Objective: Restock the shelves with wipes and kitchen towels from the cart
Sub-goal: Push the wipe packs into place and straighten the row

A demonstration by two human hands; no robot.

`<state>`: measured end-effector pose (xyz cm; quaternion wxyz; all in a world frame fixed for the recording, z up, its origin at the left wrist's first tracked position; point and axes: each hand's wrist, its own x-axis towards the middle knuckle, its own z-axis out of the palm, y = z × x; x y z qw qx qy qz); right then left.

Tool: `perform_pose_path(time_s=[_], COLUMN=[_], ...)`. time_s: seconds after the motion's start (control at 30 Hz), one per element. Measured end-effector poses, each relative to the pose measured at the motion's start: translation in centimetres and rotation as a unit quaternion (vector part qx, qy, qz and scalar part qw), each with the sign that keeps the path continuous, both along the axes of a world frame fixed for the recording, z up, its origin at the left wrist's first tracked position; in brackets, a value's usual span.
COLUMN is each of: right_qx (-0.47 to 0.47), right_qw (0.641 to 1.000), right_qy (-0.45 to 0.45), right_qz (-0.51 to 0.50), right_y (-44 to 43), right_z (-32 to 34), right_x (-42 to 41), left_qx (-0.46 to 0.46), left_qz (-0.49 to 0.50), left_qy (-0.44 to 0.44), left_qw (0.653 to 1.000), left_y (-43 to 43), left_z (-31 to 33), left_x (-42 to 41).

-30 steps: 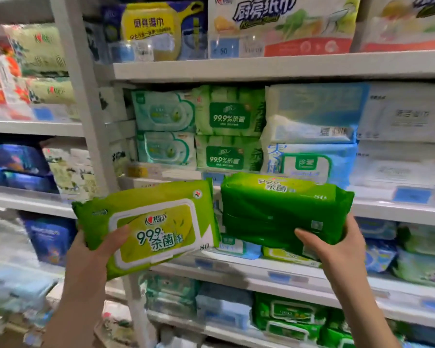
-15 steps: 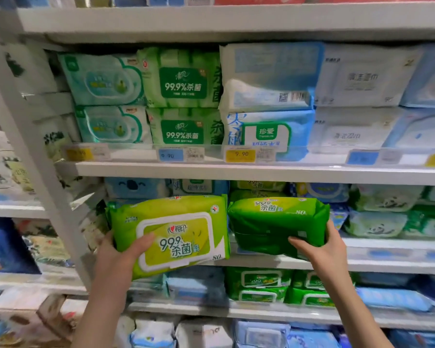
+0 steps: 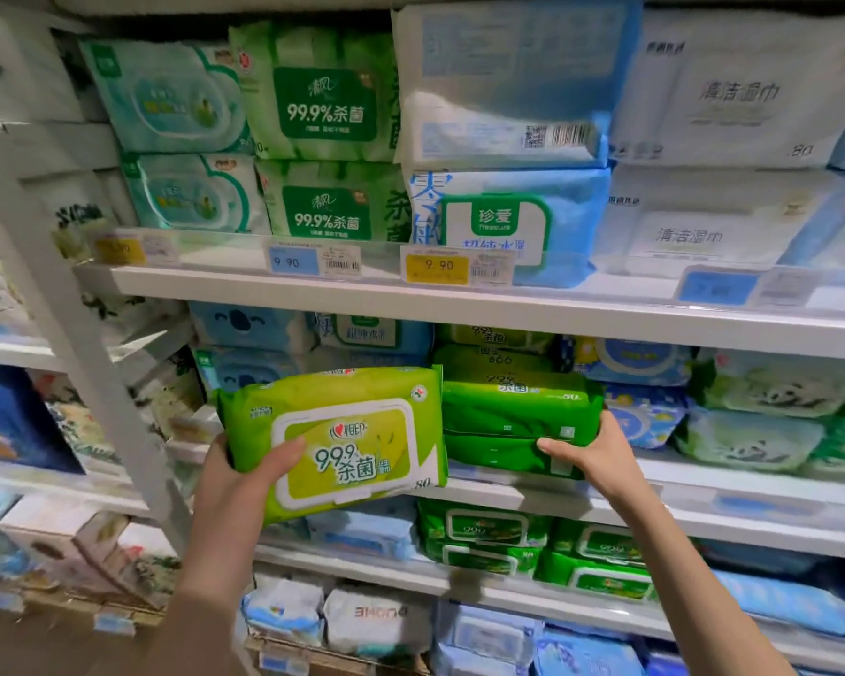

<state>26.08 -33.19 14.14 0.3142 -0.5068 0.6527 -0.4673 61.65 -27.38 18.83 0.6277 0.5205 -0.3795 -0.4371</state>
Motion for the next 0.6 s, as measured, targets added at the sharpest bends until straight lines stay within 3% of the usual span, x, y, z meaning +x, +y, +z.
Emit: perform_pose_path(time_s=[0.33, 0.6], right_qx=[0.001, -0.054], right_qw=[0.999, 0.992], right_qy=[0.043, 0.107], right_qz=[0.027, -0.027], right_y=[-0.7, -0.9], right_z=[0.0, 1.2], right_x=[-0.7, 1.0], left_qx=[-0.003, -0.012], left_qz=[-0.011, -0.015], left_qy=[-0.031, -0.015], left_qw=[0.999, 1.0], left_y=[0.0, -0.5], left_z=[0.5, 0.3], left_x=[-0.4, -0.4])
